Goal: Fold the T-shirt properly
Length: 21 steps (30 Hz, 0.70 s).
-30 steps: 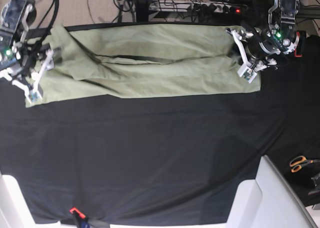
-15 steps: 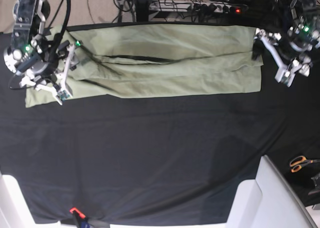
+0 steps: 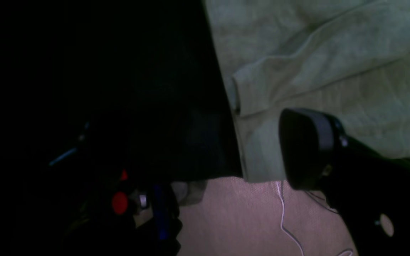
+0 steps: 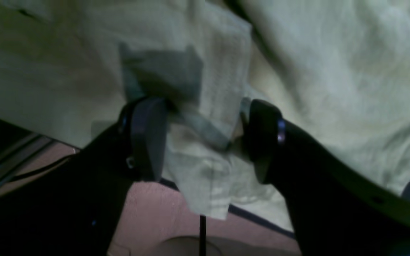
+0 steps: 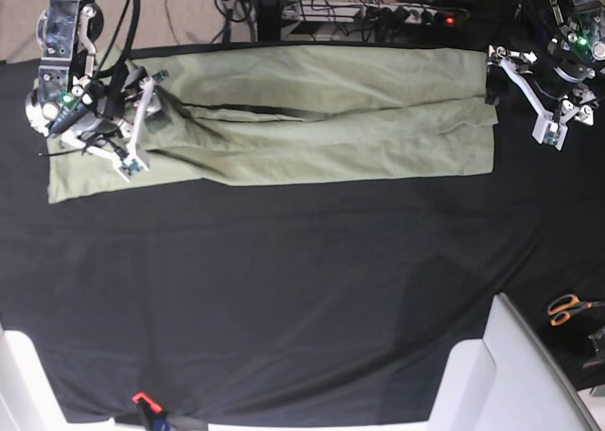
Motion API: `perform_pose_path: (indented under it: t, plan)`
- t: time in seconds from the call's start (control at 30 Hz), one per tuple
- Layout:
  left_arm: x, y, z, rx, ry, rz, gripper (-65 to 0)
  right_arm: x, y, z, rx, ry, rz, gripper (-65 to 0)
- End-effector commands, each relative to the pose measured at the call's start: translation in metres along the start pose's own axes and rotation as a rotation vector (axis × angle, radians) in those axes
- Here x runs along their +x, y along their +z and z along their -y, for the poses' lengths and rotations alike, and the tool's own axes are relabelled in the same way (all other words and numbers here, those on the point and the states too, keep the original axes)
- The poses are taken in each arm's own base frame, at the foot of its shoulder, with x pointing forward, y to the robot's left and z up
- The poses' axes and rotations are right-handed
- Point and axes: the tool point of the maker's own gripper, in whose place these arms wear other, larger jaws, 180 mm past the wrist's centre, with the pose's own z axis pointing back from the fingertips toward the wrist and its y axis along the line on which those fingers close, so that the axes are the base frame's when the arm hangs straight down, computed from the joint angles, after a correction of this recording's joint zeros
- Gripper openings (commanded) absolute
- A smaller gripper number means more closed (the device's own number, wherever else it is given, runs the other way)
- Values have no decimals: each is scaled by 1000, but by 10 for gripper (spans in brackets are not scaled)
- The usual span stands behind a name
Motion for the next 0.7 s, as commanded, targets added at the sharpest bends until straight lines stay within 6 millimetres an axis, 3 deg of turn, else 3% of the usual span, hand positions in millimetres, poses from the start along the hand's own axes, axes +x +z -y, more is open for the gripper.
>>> perform_pose_path:
  t: [0.0, 0.13, 0.5, 0.67]
  plan:
    - [6, 3, -6, 12, -13, 19, -10, 9, 5, 5, -14, 1, 33, -396]
    - [7, 3, -6, 12, -12, 22, -10, 11, 6, 5, -16, 8, 38, -648]
    - [8, 2, -5, 11, -11, 24, -10, 28, 43, 26, -129, 57, -4, -638]
    - [8, 2, -5, 11, -11, 24, -10, 49, 38, 0, -89, 178, -1, -638]
